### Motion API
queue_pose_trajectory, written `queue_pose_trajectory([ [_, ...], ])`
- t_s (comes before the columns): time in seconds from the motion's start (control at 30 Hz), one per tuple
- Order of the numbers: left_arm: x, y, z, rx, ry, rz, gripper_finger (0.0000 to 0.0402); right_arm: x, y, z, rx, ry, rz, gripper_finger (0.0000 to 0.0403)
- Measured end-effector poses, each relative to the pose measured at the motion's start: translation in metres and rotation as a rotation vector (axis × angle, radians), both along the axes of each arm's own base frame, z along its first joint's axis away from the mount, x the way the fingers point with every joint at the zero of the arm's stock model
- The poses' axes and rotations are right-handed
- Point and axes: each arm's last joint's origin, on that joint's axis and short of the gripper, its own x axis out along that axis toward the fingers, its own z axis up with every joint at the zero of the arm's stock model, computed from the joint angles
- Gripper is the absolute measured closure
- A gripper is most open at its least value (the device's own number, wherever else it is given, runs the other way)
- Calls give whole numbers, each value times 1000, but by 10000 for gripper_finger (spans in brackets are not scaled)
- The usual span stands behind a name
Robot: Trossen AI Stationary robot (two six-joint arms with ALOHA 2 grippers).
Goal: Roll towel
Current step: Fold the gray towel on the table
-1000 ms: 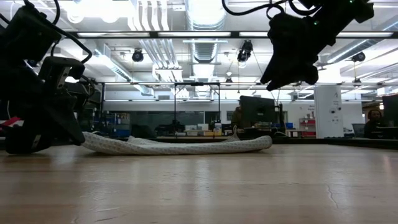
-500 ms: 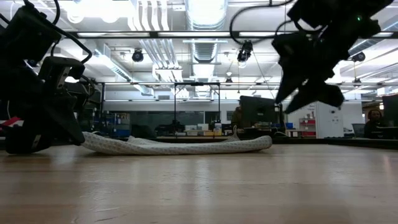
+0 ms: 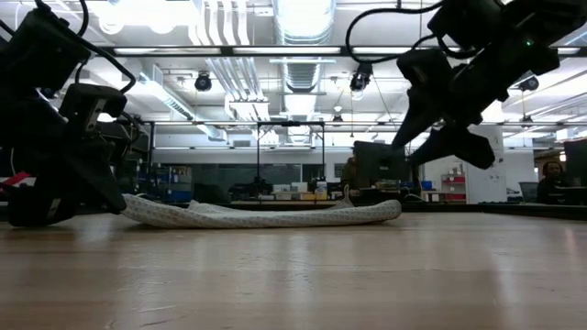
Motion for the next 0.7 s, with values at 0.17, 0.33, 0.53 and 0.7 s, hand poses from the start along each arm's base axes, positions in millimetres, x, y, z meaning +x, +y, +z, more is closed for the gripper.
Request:
queue_pose_trajectory([
  [0.17, 0, 0, 0, -2, 0, 2, 396, -5, -1, -8, 5, 19, -32, 236],
  [0.33, 0, 0, 0, -3, 0, 1, 392, -6, -2, -9, -10, 20, -53, 247],
  [0.53, 0, 0, 0, -4, 0, 2, 396, -2, -2, -15, 10, 30, -83, 257],
  [0.7, 0, 0, 0, -8, -3, -1, 392, 12, -1, -39, 22, 69, -67, 259],
])
